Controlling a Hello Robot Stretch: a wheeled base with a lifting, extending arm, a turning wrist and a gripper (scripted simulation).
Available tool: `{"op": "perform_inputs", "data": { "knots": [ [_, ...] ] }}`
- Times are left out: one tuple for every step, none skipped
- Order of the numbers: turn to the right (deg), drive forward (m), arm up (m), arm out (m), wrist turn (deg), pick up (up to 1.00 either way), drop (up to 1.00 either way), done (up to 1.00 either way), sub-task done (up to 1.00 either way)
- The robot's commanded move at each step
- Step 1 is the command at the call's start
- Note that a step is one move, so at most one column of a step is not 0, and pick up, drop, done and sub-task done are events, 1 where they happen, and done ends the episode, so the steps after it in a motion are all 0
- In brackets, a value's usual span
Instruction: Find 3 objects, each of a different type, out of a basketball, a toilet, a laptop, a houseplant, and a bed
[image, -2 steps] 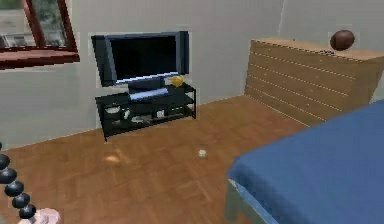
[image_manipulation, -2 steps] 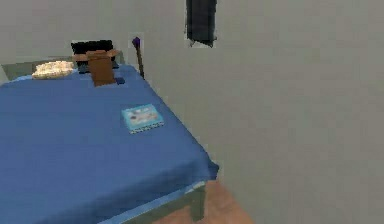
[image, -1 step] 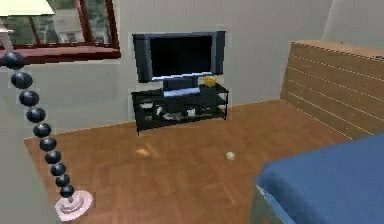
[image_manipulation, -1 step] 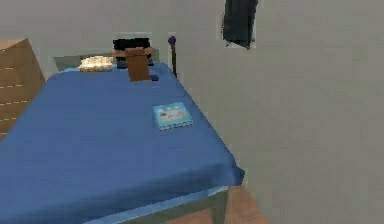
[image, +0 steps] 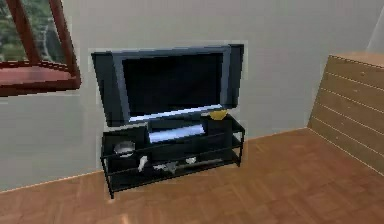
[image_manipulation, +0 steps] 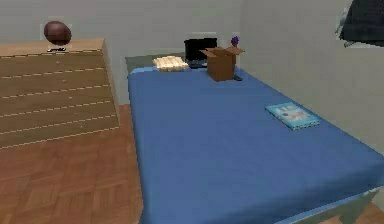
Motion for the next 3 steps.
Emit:
{"op": "perform_inputs", "data": {
  "knots": [
    [3.0,0.0,0.0,0.0,0.0,0.0,0.0,0.0,0.0],
    [0.0,0.8,0.0,0.0,0.0,0.0,0.0,0.0,0.0],
    [45.0,0.0,0.0,0.0,0.0,0.0,0.0,0.0,0.0]
  ]
}}
